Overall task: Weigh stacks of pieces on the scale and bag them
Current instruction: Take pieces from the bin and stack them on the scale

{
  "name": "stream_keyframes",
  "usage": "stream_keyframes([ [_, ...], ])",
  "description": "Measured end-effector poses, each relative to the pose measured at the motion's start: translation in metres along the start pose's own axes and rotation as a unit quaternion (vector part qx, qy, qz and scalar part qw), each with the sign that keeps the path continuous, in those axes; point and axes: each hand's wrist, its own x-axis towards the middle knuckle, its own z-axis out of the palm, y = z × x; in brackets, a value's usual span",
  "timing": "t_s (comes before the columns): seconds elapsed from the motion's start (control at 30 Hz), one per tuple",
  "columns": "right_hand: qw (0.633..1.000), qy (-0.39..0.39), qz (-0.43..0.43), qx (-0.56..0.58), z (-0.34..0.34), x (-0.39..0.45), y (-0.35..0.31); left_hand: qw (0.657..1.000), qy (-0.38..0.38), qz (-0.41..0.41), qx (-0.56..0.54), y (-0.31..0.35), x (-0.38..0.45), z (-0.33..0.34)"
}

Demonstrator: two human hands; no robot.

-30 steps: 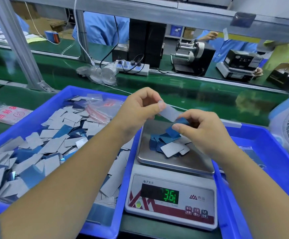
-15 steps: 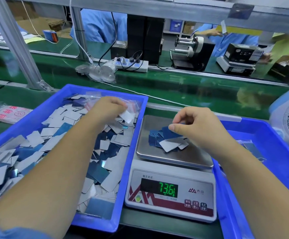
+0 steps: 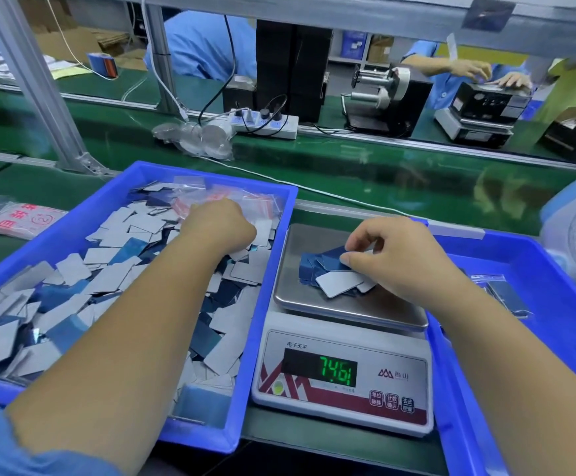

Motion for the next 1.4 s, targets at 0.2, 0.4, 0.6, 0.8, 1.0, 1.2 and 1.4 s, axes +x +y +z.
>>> stream_keyframes([
  [0.2, 1.0, 0.009, -0.008, 0.004, -0.002, 0.0, 0.0, 0.993, 0.079, 0.046, -0.075, 0.009, -0.01, -0.006],
  [0.4, 1.0, 0.009, -0.012, 0.007, -0.003, -0.001, 0.0, 0.945, 0.124, 0.198, -0.228, 0.028, -0.026, -0.007],
  [0.6, 1.0, 0.016, -0.009, 0.012, -0.008, -0.001, 0.0, 0.913, 0.072, 0.34, -0.213, 0.047, -0.041, -0.001],
  [0.8, 0.999, -0.038, -0.006, -0.034, -0.028, 0.006, 0.0, 0.929, -0.069, 0.356, -0.074, 0.067, -0.052, -0.013],
  [1.0, 0.988, -0.12, 0.01, -0.101, -0.039, 0.008, 0.003, 0.92, -0.213, 0.328, 0.022, 0.071, -0.059, -0.031],
  [1.2, 0.989, -0.13, 0.042, -0.051, -0.027, 0.003, 0.014, 0.932, -0.195, 0.298, 0.072, 0.082, -0.056, -0.023],
  [1.4, 0.989, -0.131, 0.068, -0.008, -0.023, 0.002, 0.019, 0.942, -0.198, 0.264, 0.065, 0.093, -0.05, -0.021],
])
